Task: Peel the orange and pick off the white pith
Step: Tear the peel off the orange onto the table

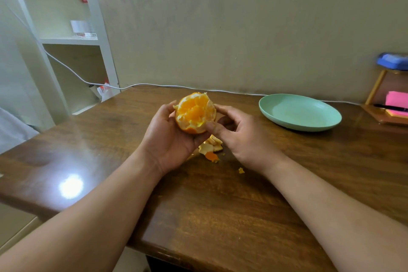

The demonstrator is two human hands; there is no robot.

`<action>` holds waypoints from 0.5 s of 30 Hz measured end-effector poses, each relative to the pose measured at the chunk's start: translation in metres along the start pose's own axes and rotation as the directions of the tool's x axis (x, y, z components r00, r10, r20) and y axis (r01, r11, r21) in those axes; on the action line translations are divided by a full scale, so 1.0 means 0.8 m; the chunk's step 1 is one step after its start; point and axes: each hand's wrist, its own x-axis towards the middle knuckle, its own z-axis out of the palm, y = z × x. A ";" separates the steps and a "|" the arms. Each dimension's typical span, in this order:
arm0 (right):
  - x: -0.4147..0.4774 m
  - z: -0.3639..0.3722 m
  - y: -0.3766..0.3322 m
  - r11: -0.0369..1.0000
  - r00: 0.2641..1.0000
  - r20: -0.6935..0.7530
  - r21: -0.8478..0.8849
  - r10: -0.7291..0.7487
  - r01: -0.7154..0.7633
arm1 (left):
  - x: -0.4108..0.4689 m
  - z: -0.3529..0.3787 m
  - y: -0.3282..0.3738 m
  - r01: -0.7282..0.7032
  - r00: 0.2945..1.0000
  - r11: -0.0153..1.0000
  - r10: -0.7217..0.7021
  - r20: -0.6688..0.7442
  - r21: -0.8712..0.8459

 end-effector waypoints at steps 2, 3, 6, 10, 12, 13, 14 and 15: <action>-0.001 -0.001 0.000 0.997 0.999 -0.002 -0.067 -0.048 0.048 | 0.001 0.000 0.000 -0.016 1.000 1.000 0.016 -0.015 0.009; -0.001 -0.001 -0.002 0.993 0.998 0.001 -0.096 -0.064 0.063 | 0.001 0.000 0.000 -0.025 0.999 0.999 0.025 -0.019 0.019; -0.003 -0.003 -0.005 0.986 0.997 -0.002 -0.150 -0.073 0.072 | -0.002 0.001 -0.001 -0.033 0.999 0.997 0.034 -0.015 0.064; -0.006 -0.004 -0.007 0.982 0.998 -0.024 -0.178 -0.062 0.057 | -0.002 0.005 -0.003 -0.017 0.999 0.988 0.022 -0.032 0.152; -0.007 -0.005 -0.006 0.982 0.998 -0.018 -0.179 -0.063 0.059 | 0.002 0.005 -0.004 -0.015 0.998 0.977 0.026 -0.051 0.212; -0.008 -0.006 -0.006 0.984 0.998 -0.026 -0.167 -0.061 0.056 | 0.003 0.004 -0.003 -0.016 0.998 0.973 0.031 -0.061 0.229; -0.008 -0.007 -0.007 0.988 0.998 -0.043 -0.147 -0.055 0.048 | 0.005 0.003 -0.002 -0.019 0.997 0.973 0.035 -0.068 0.231; -0.008 -0.008 -0.008 0.991 0.997 -0.065 -0.126 -0.043 0.034 | 0.006 0.001 -0.001 -0.018 0.997 0.974 0.034 -0.069 0.225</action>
